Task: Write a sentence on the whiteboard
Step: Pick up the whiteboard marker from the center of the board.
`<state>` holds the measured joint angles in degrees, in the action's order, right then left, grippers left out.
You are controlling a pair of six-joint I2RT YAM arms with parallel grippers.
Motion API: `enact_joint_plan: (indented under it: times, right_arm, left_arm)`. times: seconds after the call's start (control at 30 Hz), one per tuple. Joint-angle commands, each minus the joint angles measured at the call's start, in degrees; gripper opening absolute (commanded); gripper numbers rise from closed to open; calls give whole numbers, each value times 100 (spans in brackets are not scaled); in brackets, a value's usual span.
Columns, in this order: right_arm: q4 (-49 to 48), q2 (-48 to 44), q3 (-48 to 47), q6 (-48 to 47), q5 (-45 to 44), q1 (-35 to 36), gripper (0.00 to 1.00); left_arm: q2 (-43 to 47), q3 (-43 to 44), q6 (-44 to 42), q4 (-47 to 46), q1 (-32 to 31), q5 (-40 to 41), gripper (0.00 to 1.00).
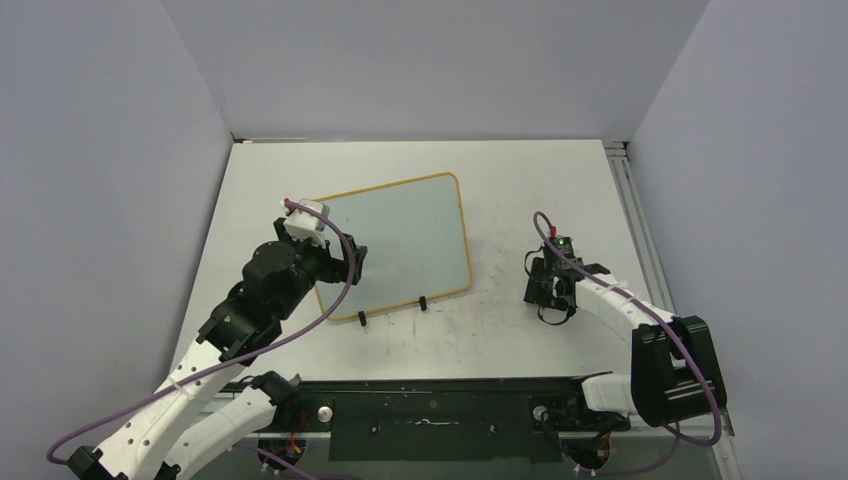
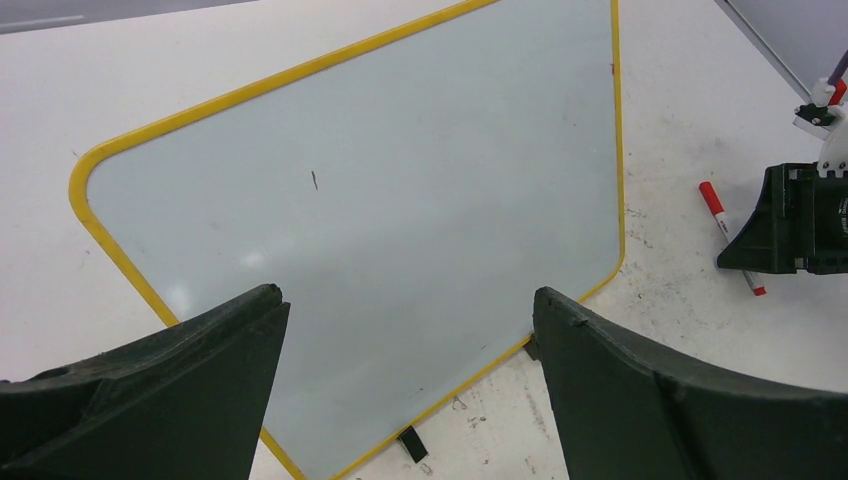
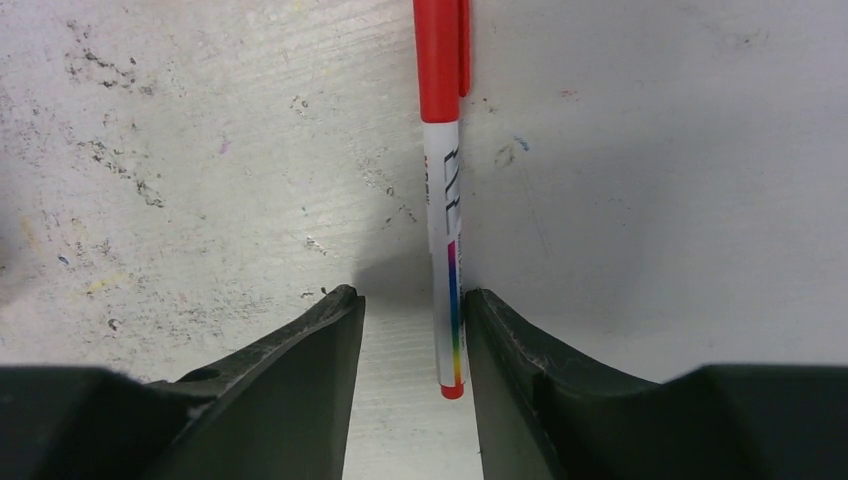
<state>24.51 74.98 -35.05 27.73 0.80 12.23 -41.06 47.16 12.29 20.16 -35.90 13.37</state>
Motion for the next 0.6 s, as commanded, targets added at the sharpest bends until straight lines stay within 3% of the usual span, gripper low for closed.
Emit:
enact_joint_plan:
  times: [0.0,0.2,0.33,0.57]
  right_arm:
    - [-95,74,-196,85,-225,135,39]
    - [-134,140,-194,87,-197,199,23]
    - [-109,83,-243,62,-185,272,6]
    - [68,-637,-257,209,103,740,5]
  left_arm:
    - [27,4,-34,-171,35,-61,92]
    - [45,-26,-39,-205,38,-116,92]
    - [192,-113,-163,-417,39,-755,92]
    - [521,-468,-333,-886,30,-1090,93]
